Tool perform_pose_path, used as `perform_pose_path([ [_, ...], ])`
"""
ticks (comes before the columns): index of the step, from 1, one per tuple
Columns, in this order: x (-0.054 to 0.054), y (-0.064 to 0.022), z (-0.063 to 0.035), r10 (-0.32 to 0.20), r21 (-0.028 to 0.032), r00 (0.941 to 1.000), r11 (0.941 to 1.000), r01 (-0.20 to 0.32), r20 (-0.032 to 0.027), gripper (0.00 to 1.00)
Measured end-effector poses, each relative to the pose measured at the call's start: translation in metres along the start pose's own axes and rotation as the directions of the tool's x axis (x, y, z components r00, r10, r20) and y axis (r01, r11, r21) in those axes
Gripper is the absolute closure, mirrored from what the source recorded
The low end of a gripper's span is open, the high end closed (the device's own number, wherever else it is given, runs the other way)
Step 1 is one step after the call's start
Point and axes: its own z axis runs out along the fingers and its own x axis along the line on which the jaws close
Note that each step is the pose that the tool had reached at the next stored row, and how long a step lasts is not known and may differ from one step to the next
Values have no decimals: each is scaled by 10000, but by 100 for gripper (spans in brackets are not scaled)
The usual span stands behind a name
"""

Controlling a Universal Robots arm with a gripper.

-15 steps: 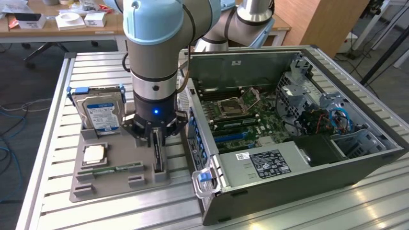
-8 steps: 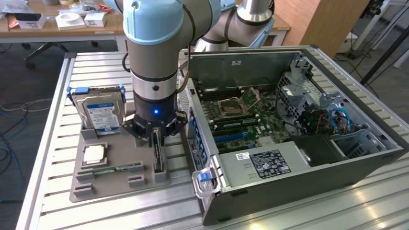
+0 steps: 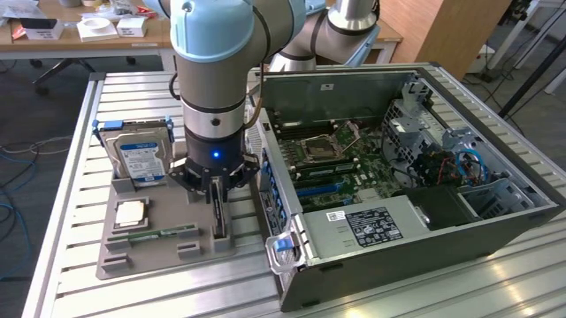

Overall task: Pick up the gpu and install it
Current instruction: 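Pick up the gpu and move the gpu toward the slot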

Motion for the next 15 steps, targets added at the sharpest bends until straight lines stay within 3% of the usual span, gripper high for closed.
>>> perform_pose_path([
  [15,-3,-1,-1,-2,2,10000,10000,2,-1,65],
])
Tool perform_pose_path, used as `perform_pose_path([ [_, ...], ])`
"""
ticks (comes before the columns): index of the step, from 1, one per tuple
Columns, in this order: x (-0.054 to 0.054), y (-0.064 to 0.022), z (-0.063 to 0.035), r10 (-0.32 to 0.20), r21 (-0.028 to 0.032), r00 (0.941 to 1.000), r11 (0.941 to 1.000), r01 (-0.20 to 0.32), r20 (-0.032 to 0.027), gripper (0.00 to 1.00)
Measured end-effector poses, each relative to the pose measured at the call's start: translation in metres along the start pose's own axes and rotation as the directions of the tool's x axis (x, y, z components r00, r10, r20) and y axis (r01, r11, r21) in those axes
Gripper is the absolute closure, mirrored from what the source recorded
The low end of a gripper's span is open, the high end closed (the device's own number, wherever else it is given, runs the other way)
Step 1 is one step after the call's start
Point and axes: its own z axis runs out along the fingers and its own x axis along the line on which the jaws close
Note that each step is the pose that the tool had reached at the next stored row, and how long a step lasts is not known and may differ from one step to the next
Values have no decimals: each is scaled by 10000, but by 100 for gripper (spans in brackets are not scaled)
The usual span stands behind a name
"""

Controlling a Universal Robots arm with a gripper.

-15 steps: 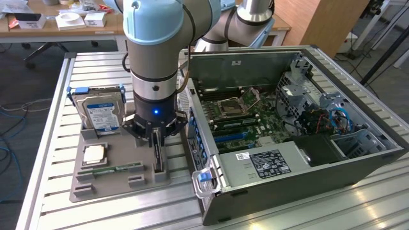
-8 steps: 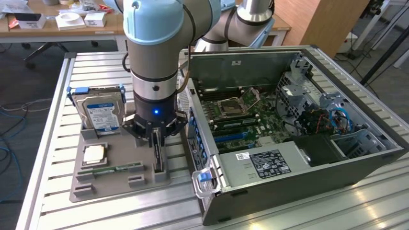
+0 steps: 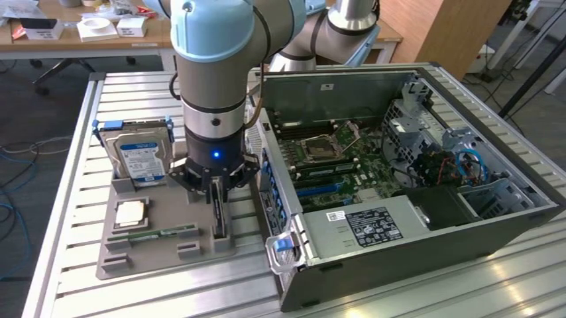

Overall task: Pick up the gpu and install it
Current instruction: 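Pick up the gpu and move the gpu toward the slot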

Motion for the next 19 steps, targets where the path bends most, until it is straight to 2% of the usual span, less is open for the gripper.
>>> perform_pose_path([
  [4,0,0,0,0,0,10000,10000,0,0,65],
  [5,0,0,0,0,0,10000,10000,0,0,67],
  [6,0,0,0,0,-1,10000,10000,0,-1,73],
  [19,0,0,0,-105,3,9999,9999,105,-4,74],
])
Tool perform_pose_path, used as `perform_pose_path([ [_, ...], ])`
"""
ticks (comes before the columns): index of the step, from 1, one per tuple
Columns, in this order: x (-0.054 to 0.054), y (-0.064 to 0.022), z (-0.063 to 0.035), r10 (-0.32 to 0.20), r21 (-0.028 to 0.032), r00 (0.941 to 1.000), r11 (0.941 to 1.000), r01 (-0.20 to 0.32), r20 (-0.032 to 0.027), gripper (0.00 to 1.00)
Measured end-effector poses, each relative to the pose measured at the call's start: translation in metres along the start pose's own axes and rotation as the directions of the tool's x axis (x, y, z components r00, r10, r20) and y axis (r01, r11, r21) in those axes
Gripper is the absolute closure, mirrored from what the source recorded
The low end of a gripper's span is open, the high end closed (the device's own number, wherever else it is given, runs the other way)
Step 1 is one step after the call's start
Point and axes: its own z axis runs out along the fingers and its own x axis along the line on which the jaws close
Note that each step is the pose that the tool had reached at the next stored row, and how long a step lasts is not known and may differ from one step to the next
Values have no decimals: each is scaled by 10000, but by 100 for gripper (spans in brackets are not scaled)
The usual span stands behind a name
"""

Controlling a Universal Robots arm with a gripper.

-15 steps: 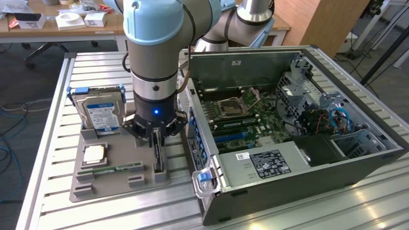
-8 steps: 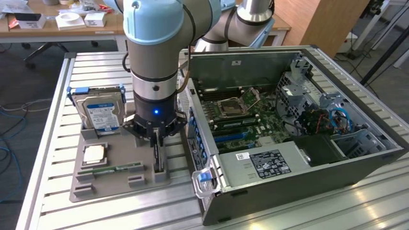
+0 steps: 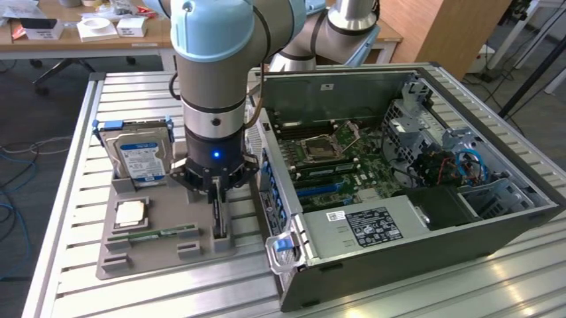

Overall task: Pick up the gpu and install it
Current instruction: 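Pick up the gpu and move the gpu toward the slot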

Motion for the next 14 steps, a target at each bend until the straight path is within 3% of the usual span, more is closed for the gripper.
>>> perform_pose_path([
  [9,0,1,-5,-173,2,9999,9999,173,-5,74],
  [14,3,4,-104,-173,2,9998,9998,173,-6,74],
])
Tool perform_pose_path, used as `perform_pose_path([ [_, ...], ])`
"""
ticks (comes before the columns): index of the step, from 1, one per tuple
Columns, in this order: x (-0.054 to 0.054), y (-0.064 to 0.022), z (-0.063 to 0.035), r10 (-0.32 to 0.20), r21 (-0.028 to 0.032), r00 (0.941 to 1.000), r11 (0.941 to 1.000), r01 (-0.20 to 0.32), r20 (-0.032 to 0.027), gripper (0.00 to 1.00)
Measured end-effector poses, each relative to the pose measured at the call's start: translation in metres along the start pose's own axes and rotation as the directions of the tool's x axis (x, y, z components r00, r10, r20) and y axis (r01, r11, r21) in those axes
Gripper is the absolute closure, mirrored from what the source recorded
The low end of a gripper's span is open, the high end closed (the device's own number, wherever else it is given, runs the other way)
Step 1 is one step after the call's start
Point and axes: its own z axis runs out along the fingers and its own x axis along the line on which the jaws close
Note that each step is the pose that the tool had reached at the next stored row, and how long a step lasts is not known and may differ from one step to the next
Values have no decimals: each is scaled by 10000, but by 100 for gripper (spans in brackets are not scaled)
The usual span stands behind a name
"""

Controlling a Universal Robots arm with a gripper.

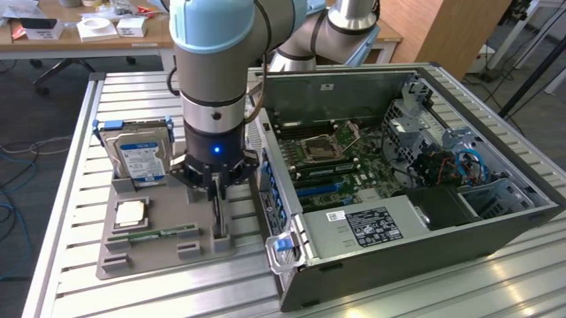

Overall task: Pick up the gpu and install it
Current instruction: 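Pick up the gpu and move the gpu toward the slot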

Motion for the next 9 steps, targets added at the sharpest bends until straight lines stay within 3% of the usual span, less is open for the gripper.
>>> perform_pose_path([
  [9,11,14,-343,-1,-3,10000,10000,1,1,74],
])
